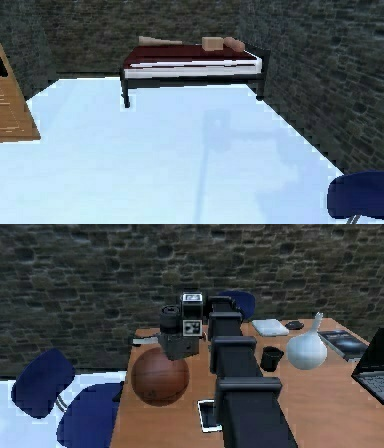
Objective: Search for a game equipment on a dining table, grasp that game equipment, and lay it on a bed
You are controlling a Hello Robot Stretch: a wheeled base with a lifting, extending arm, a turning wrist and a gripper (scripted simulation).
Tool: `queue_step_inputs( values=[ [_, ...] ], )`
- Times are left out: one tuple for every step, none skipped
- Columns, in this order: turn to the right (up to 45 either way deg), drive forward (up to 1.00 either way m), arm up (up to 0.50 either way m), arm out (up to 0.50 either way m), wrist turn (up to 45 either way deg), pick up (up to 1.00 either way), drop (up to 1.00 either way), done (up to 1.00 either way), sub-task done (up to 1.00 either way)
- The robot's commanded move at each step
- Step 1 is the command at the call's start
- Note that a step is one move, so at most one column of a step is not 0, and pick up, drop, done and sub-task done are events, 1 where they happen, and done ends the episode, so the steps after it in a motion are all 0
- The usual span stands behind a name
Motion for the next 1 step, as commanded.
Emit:
queue_step_inputs(
  values=[
    [0.0, 0.00, -0.22, 0.00, 0.0, 0.00, 0.00, 0.00, 0.00]
  ],
)
